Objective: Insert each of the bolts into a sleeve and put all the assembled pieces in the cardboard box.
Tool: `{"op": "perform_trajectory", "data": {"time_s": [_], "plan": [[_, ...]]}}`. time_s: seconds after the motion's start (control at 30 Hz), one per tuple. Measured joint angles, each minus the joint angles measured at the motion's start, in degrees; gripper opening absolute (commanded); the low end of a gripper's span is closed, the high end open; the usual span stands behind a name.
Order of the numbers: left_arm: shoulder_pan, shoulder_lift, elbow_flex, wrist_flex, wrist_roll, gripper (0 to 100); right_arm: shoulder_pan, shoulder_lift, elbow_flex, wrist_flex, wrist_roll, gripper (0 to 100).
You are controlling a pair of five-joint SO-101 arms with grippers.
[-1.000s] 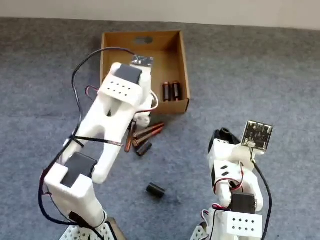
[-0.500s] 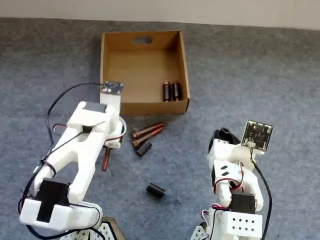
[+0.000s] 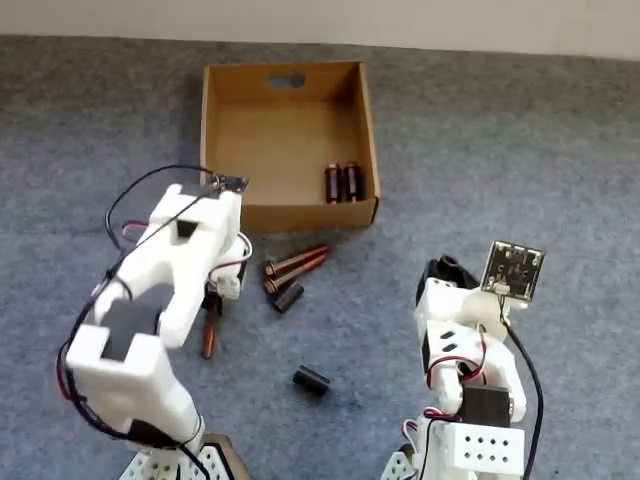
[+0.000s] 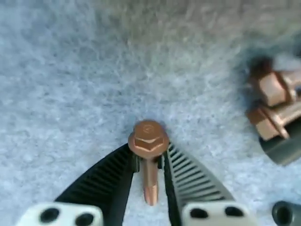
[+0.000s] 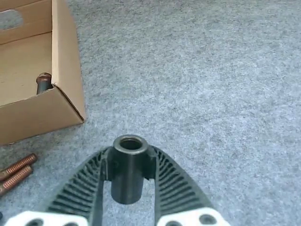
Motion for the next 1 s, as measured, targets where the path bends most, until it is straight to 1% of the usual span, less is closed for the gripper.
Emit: {"op": "perform_trajectory", "data": {"time_s": [0.17,0.2,0.27,0.3,0.33,0.67,0.77,0.83,1.0], "plan": [[0.00,6.77,-7.56,5.27,0.00,12,0.00,0.00,0.00,0.00,0.00,0.6],[0.00,7.21,-8.00,5.36,0.00,10,0.00,0.00,0.00,0.00,0.00,0.6],[0.00,7.82,-8.44,5.36,0.00,2,0.00,0.00,0.00,0.00,0.00,0.6],[0.00,8.00,-8.53,5.36,0.00,0,0.00,0.00,0.00,0.00,0.00,0.6],[0.18,8.00,-8.53,5.36,0.00,2,0.00,0.00,0.00,0.00,0.00,0.6],[0.26,8.09,-8.62,5.63,0.09,1,0.00,0.00,0.00,0.00,0.00,0.6],[0.26,5.45,-6.59,5.36,0.09,1,0.00,0.00,0.00,0.00,0.00,0.6],[0.26,1.93,-2.81,4.04,0.09,1,0.00,0.00,0.00,0.00,0.00,0.6],[0.26,-13.27,9.41,-4.75,0.09,1,0.00,0.00,0.00,0.00,0.00,0.6]]}}
